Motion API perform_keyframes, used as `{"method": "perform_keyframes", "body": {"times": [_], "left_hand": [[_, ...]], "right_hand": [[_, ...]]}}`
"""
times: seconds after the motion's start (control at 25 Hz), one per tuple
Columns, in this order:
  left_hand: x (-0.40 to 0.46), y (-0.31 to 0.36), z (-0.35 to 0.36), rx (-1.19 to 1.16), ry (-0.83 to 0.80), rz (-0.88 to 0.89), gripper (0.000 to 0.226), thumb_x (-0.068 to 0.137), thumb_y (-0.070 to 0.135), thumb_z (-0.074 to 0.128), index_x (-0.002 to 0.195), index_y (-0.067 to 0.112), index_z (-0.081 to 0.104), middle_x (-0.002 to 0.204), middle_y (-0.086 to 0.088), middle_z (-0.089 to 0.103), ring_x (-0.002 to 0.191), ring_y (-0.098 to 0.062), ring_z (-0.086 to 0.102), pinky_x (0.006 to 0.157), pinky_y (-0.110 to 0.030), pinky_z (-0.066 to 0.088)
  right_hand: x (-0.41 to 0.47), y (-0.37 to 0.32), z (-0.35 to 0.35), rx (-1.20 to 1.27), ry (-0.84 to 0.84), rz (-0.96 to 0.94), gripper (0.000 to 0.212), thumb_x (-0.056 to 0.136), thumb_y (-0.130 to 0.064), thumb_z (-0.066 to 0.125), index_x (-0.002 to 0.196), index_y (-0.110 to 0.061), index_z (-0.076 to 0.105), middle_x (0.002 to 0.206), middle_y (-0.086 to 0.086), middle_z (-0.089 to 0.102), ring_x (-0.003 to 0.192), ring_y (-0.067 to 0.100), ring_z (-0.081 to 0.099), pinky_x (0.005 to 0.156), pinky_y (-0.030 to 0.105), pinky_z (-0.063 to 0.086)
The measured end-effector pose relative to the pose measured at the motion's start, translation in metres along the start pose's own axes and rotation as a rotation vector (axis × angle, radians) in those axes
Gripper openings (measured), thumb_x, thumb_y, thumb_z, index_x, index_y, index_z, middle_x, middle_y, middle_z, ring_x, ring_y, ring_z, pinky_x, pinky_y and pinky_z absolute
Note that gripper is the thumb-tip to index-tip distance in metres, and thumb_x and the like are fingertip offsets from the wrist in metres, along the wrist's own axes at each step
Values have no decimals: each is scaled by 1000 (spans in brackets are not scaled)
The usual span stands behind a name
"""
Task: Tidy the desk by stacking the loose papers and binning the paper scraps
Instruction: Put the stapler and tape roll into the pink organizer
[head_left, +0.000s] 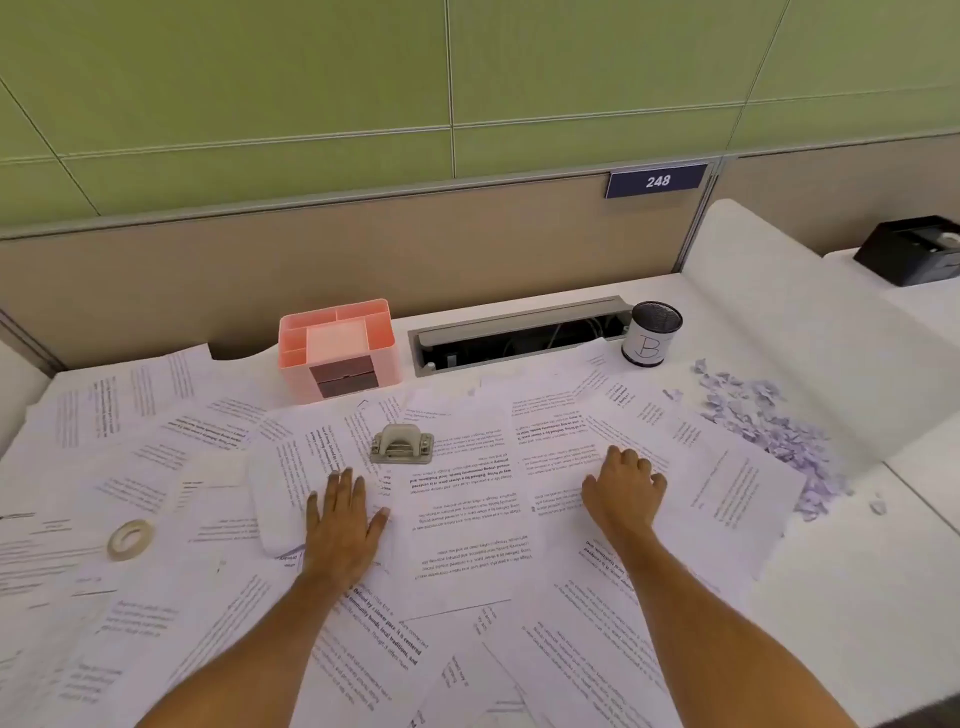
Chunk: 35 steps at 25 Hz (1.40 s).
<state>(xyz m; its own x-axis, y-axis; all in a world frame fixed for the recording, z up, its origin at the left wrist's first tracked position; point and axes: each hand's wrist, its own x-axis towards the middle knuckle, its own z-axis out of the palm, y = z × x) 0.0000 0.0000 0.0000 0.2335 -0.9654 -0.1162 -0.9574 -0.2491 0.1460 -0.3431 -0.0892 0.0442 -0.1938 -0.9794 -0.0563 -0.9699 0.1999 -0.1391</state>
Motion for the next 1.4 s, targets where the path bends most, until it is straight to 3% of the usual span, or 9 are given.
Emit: {"method": "perform_keyframes", "body": {"times": [0.16,0.36,0.52,0.68,0.84,0.96,1.08,1.24,1.4], "left_hand": [[2,-18,5,-2,36,-97,87,85,62,6,154,8,14,163,-9,7,151,-24,0,120,-47,-3],[6,-33,8,5,21,-141,92,83,65,0,154,9,13,163,-8,5,151,-24,-2,120,-48,-4],[8,-43,2,13,31,-167,99,77,68,-11,154,10,9,164,-7,1,150,-23,-6,118,-47,-10],[9,-56,-1,27,33,-196,94,80,66,-9,154,10,5,164,-6,-2,150,-23,-8,118,-47,-11],[7,-62,5,53,-7,-201,90,83,64,-6,154,10,3,164,-6,-3,150,-23,-8,119,-50,-7],[4,-60,10,36,-6,-207,95,78,66,-13,154,12,0,163,-5,-7,150,-22,-9,119,-50,-7],[4,-61,13,39,-3,-225,93,78,66,-14,154,13,-4,163,-3,-9,150,-21,-9,120,-50,-5],[4,-61,13,15,18,-225,91,81,68,-8,154,15,0,163,-3,-6,150,-21,-7,120,-49,-4],[4,-60,10,13,18,-227,88,83,67,-6,154,16,-1,163,-3,-7,150,-21,-8,120,-49,-4]], "right_hand": [[6,8,2,32,6,138,35,82,-23,52,115,-11,56,113,6,58,107,26,50,89,42,37],[9,11,6,1,-28,189,30,82,-18,50,109,-10,59,111,6,58,106,26,50,87,40,37],[10,12,10,-30,32,166,25,85,-20,52,103,-9,65,102,7,60,97,28,52,82,39,38],[13,-2,14,97,181,88,21,82,-11,58,97,1,67,95,17,60,87,36,54,71,43,43],[20,-44,1,290,236,-16,24,86,-9,59,108,1,62,105,17,57,82,36,59,56,33,41],[27,-92,-13,377,197,-144,34,89,-15,63,121,-5,59,121,12,58,86,31,64,64,32,45],[35,-147,-26,481,144,-285,35,88,-13,67,121,-7,59,123,10,60,97,26,64,80,29,48],[40,-224,-41,614,67,-431,34,87,-9,68,119,-8,59,121,9,60,102,23,61,82,22,41],[41,-296,-46,685,-44,-548,33,83,-7,68,115,-10,61,115,9,63,103,25,60,82,29,49]]}}
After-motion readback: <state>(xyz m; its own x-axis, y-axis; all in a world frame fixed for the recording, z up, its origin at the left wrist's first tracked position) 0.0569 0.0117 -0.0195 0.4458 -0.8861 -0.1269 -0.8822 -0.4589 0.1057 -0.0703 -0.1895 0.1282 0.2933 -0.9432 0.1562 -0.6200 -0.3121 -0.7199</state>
